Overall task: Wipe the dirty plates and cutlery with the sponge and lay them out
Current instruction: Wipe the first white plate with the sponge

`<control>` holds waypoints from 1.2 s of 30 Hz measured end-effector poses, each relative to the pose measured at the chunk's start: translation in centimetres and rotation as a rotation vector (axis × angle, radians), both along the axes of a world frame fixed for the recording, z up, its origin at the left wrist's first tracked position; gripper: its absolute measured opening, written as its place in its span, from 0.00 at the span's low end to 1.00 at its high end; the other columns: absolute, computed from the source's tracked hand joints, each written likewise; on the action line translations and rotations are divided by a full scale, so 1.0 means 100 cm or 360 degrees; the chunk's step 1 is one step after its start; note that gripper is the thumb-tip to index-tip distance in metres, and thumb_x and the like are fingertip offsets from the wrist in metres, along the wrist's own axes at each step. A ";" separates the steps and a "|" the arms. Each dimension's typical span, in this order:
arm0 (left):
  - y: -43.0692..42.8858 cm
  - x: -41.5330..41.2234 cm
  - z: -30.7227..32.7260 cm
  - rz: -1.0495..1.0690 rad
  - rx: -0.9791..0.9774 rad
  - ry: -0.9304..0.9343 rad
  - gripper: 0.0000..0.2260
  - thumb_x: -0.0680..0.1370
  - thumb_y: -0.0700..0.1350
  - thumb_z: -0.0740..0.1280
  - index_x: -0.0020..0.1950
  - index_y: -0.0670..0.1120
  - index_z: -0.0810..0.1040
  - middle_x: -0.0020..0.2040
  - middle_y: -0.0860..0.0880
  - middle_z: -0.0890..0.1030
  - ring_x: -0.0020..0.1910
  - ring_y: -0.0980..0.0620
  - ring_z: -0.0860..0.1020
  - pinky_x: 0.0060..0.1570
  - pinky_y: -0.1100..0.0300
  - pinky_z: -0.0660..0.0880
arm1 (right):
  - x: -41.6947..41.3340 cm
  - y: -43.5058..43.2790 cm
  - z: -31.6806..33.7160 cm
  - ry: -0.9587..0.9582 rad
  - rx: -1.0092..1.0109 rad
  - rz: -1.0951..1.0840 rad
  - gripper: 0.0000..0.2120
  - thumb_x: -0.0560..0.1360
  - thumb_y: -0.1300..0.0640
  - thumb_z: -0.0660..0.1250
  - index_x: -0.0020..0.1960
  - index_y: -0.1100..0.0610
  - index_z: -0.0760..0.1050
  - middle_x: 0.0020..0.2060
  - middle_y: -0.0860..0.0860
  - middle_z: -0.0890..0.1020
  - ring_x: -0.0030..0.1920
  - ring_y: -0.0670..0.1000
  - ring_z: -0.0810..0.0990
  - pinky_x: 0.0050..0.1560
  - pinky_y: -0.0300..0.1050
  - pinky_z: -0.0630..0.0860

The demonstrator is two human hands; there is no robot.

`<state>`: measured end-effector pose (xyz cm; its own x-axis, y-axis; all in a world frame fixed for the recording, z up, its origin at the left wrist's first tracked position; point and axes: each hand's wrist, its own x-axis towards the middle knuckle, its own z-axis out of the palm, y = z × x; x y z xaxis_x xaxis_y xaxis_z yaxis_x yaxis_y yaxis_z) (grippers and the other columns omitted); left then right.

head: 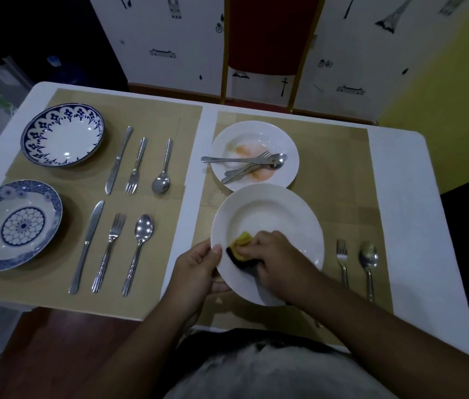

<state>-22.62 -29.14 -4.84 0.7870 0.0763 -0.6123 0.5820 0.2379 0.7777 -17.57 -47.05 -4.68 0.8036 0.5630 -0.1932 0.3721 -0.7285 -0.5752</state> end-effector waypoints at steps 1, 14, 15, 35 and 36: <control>0.002 -0.001 -0.005 0.0029 -0.0004 0.0041 0.11 0.84 0.45 0.62 0.63 0.46 0.81 0.52 0.42 0.86 0.50 0.42 0.85 0.45 0.47 0.83 | -0.003 -0.003 -0.005 0.0043 -0.0086 0.0082 0.22 0.72 0.58 0.58 0.64 0.45 0.76 0.48 0.49 0.74 0.47 0.49 0.66 0.49 0.48 0.70; 0.019 -0.007 -0.044 0.0033 -0.0011 0.0300 0.11 0.85 0.45 0.61 0.61 0.49 0.81 0.52 0.44 0.86 0.49 0.43 0.86 0.41 0.49 0.83 | -0.028 -0.017 -0.023 0.0272 -0.0492 0.0181 0.21 0.72 0.60 0.63 0.62 0.44 0.77 0.49 0.48 0.75 0.52 0.51 0.68 0.41 0.44 0.67; 0.019 -0.006 -0.044 0.0013 0.0025 0.0298 0.11 0.85 0.44 0.60 0.61 0.48 0.81 0.51 0.44 0.86 0.49 0.43 0.86 0.42 0.48 0.84 | -0.028 -0.017 -0.023 0.0267 -0.0506 0.0153 0.21 0.72 0.60 0.63 0.62 0.45 0.77 0.48 0.48 0.75 0.52 0.51 0.69 0.41 0.44 0.67; 0.034 -0.007 -0.038 -0.1168 0.1850 -0.0697 0.26 0.80 0.49 0.64 0.77 0.44 0.66 0.77 0.44 0.67 0.77 0.43 0.63 0.75 0.47 0.60 | -0.030 -0.009 -0.031 -0.0017 -0.0231 -0.0513 0.23 0.70 0.69 0.61 0.61 0.52 0.78 0.55 0.49 0.80 0.53 0.56 0.75 0.55 0.49 0.73; 0.031 -0.008 -0.041 -0.1267 0.1849 -0.0674 0.26 0.82 0.49 0.61 0.79 0.44 0.62 0.80 0.45 0.62 0.79 0.44 0.58 0.78 0.48 0.55 | -0.031 -0.009 -0.034 0.0007 -0.0184 -0.0440 0.23 0.71 0.67 0.61 0.62 0.50 0.77 0.56 0.47 0.80 0.52 0.54 0.75 0.54 0.48 0.73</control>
<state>-23.43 -26.05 -8.89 0.9572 -0.1762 -0.2296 -0.0575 -0.8933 0.4457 -20.71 -47.91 -8.07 0.9223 0.2970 -0.2474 0.1480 -0.8626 -0.4837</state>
